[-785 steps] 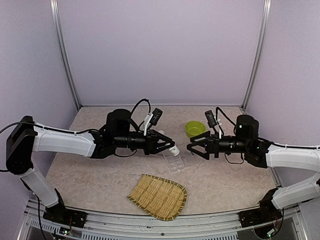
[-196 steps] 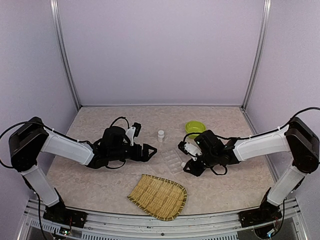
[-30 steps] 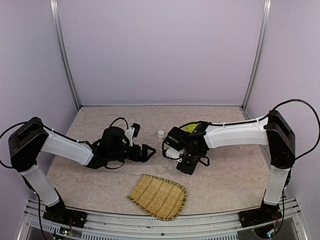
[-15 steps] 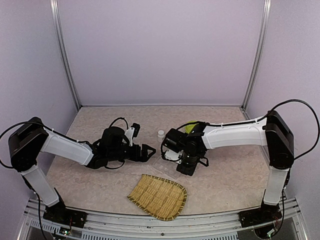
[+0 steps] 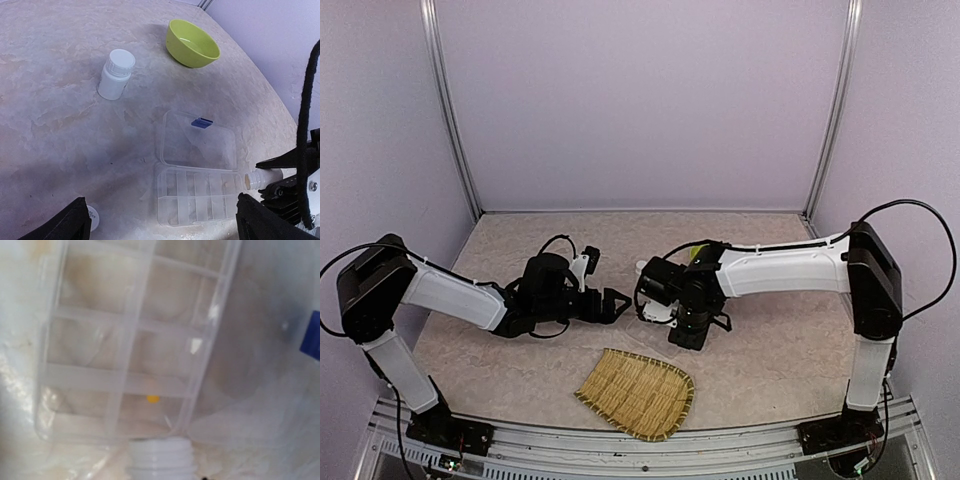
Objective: Sort the pills into containers
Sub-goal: Pour the pill into the compartment of the pill container.
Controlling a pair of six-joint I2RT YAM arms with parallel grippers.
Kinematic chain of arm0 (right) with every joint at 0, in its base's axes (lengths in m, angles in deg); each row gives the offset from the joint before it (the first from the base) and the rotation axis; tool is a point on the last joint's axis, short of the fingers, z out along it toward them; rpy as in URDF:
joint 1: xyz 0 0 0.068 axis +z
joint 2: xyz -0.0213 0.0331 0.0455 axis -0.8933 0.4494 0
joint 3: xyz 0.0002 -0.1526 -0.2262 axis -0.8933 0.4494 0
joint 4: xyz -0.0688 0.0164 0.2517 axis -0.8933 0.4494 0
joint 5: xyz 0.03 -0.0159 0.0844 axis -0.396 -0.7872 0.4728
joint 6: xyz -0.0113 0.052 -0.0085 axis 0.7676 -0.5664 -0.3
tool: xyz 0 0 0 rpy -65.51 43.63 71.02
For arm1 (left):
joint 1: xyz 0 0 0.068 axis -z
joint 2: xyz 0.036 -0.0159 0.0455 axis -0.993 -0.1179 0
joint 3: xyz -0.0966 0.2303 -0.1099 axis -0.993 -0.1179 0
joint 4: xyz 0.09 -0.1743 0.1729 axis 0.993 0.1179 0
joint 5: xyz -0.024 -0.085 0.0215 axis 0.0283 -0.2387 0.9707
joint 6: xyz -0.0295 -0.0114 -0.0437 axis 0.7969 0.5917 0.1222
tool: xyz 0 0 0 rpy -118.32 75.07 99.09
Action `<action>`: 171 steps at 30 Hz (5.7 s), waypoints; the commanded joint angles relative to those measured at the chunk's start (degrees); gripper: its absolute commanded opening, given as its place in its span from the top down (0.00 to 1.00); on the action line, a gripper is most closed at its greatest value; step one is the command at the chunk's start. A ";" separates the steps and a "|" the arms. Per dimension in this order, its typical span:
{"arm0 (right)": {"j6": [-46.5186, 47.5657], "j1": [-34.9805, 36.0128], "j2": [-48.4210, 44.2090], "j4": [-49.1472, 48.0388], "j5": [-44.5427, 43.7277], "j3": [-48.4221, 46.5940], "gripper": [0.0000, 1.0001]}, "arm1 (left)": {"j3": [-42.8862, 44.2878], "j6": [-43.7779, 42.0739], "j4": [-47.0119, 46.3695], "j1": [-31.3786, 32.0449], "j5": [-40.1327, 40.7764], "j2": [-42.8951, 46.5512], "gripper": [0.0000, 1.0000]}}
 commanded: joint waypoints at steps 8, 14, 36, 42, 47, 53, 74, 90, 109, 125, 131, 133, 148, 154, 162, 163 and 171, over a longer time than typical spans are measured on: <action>1.14 0.76 2.03 2.57 -2.53 -1.75 0.69 | -0.59 0.12 -1.19 -0.46 0.28 1.05 0.01; 1.19 1.05 2.15 2.64 -2.78 -1.66 0.69 | -0.59 0.11 -1.19 -0.55 0.21 1.04 0.01; 1.88 1.84 3.03 2.52 -5.39 -0.13 0.69 | -0.59 0.21 -1.27 -0.55 -0.06 0.95 0.01; 2.18 2.15 3.20 2.67 -6.56 -0.21 0.69 | -0.59 0.21 -1.28 -0.55 -0.07 0.88 0.01; 3.05 2.96 2.74 2.67 -8.15 -0.12 0.68 | -0.51 0.24 -1.28 -0.55 -0.09 0.78 0.01; 3.85 3.49 2.32 2.17 -9.44 0.56 0.68 | -0.50 0.22 -1.28 -0.56 -0.09 0.82 0.01; 7.89 5.68 2.07 1.74 -13.69 0.99 0.67 | -0.50 0.29 -1.28 -0.55 -0.35 0.87 0.01; 10.37 6.15 2.39 2.28 -12.11 1.51 0.67 | -0.59 0.42 -1.37 -0.55 -0.40 0.96 0.01; 10.92 6.06 3.47 2.03 -16.20 1.34 0.69 | -0.68 0.43 -1.28 -0.63 -0.38 1.19 0.01; 9.89 5.97 3.46 1.14 -16.01 -0.01 0.69 | -0.79 0.33 -1.22 -0.72 -0.18 1.40 0.01; 10.07 5.97 3.16 1.17 -14.98 0.70 0.69 | -0.76 0.32 -1.19 -0.79 -0.16 1.32 0.01; 10.15 5.97 2.75 1.13 -15.48 0.72 0.69 | -0.76 0.29 -1.26 -0.81 -0.24 1.23 0.01; 6.11 5.97 1.07 -0.24 -15.18 1.55 0.70 | -0.68 0.29 -1.17 -0.81 -0.22 1.15 0.01; 4.77 5.97 -0.41 -0.90 -14.26 3.27 0.70 | -0.68 0.29 -1.25 -0.81 -0.24 1.22 0.01; 3.44 5.98 -2.29 -3.17 -14.21 5.57 0.70 | -0.76 0.29 -1.25 -0.81 -0.24 1.24 0.01; 3.32 5.98 -2.62 -3.60 -14.24 5.88 0.70 | -0.76 0.29 -1.28 -0.81 -0.24 1.24 0.01; 2.55 5.89 -5.00 -7.69 -14.25 8.79 0.70 | -0.76 0.28 -1.26 -0.81 -0.15 1.31 0.01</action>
